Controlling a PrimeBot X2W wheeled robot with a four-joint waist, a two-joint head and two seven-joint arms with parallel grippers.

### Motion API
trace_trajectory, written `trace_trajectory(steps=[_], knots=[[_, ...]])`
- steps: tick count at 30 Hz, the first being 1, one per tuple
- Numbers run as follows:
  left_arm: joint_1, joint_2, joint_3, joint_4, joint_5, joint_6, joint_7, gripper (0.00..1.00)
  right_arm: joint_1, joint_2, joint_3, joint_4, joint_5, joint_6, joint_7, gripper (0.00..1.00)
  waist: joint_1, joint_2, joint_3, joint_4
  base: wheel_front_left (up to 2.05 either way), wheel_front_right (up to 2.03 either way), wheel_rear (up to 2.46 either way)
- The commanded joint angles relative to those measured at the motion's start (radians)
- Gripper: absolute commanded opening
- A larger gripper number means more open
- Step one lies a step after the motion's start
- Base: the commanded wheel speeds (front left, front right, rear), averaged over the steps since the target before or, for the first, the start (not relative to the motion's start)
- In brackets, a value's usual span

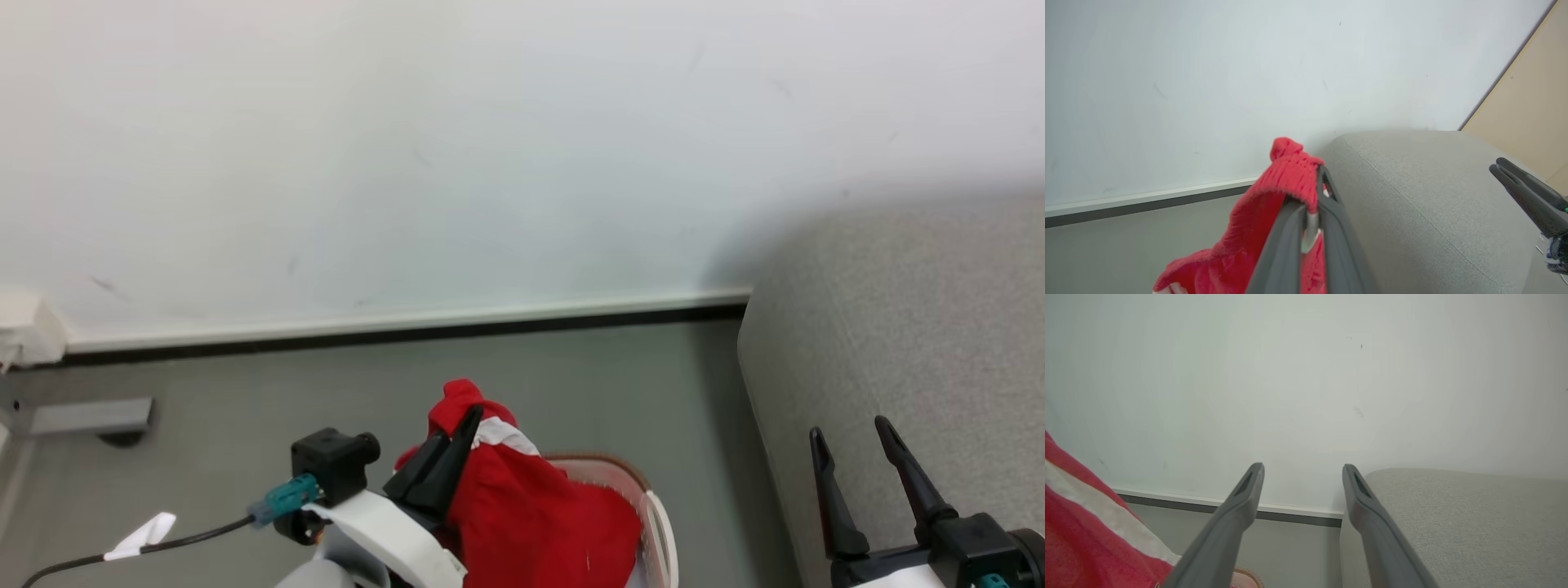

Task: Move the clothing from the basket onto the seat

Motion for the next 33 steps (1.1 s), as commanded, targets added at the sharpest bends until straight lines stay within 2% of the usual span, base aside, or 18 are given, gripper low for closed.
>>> trace_trajectory(steps=[1, 7, 12, 18, 26, 33], knots=[[0.016, 0.016, 0.006, -0.028, -0.003, 0.011, 0.006, 0.0, 0.017, -0.004, 0.0, -0.003, -0.007, -0.002, 0.001, 1.0, 0.0005, 0.0, -0.055, -0.002, 0.0, 0.0, 0.0], [0.04, 0.056, 0.017, -0.138, -0.005, 0.048, 0.038, 0.0, 0.034, -0.004, 0.031, -0.022, 0.027, -0.002, 0.001, 1.0, 0.0005, 0.0, -0.076, 0.0, 0.0, 0.0, 0.0], [0.047, 0.088, 0.018, -0.211, 0.001, 0.063, 0.067, 0.0, 0.011, -0.005, 0.159, -0.027, 0.069, -0.002, 0.001, 1.0, 0.0005, 0.0, -0.08, 0.0, 0.0, 0.0, 0.0], [0.035, 0.112, 0.0, -0.289, 0.006, 0.058, 0.107, 0.0, -0.079, -0.12, 0.411, -0.017, 0.154, -0.002, 0.01, 1.0, 0.0005, 0.0, -0.087, -0.001, 0.0, 0.0, 0.0], [0.003, 0.111, -0.035, -0.339, 0.021, 0.047, 0.153, 0.0, -0.26, -0.278, 0.711, -0.052, 0.29, -0.002, 0.093, 1.0, 0.0005, 0.0, -0.091, 0.006, 0.0, 0.0, 0.0], [-0.017, 0.088, -0.086, -0.375, 0.041, 0.026, 0.188, 0.0, -0.426, -0.336, 0.937, -0.029, 0.401, -0.002, 0.138, 1.0, 0.0005, 0.0, -0.094, 0.013, 0.0, 0.0, 0.0]])
